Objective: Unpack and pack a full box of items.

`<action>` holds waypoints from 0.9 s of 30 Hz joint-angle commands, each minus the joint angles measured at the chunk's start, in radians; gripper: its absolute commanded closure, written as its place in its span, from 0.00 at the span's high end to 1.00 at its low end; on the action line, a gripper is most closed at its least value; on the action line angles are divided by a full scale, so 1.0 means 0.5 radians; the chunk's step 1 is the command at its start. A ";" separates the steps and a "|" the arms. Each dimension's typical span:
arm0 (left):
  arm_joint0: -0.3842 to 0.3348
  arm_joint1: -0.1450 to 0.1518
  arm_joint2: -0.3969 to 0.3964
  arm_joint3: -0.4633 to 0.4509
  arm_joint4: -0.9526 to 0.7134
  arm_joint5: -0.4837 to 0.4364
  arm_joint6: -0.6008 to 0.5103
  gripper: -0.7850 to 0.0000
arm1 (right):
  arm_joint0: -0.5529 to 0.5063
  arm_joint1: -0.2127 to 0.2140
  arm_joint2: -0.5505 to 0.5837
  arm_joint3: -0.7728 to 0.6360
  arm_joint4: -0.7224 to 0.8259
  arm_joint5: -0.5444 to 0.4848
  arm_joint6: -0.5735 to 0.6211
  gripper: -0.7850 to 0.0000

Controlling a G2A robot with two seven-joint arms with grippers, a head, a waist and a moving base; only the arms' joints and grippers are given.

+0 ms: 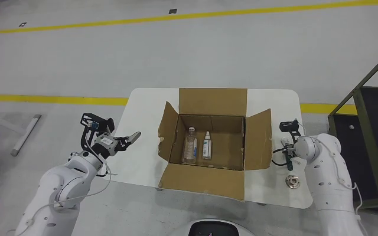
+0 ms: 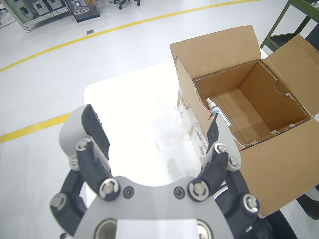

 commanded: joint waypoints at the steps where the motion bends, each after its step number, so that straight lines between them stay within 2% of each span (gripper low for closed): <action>1: 0.000 0.000 0.000 0.000 0.000 0.000 0.000 1.00 | -0.006 0.003 -0.004 -0.003 0.000 0.003 0.000 0.29; 8: 0.000 0.000 0.000 0.000 0.000 0.000 0.000 1.00 | -0.004 0.011 -0.022 -0.005 0.011 0.006 0.009 0.33; 12: 0.000 0.000 0.000 0.000 0.000 0.000 0.000 1.00 | -0.002 0.016 -0.034 -0.005 0.014 0.012 0.010 0.31; 16: 0.000 0.000 0.000 0.000 0.000 0.000 0.000 1.00 | 0.007 0.018 -0.054 0.020 0.020 0.020 0.000 0.22; 17: 0.000 0.000 0.000 0.000 0.000 0.000 0.000 1.00 | 0.011 0.018 -0.058 0.026 0.021 0.022 -0.001 0.17; 19: 0.000 0.000 0.000 0.000 0.000 0.000 0.000 1.00 | 0.017 0.020 -0.066 0.037 0.024 0.025 -0.007 0.00; 27: 0.000 0.000 0.000 0.000 0.000 0.000 0.000 1.00 | 0.026 0.030 -0.052 0.020 0.085 0.027 -0.024 0.00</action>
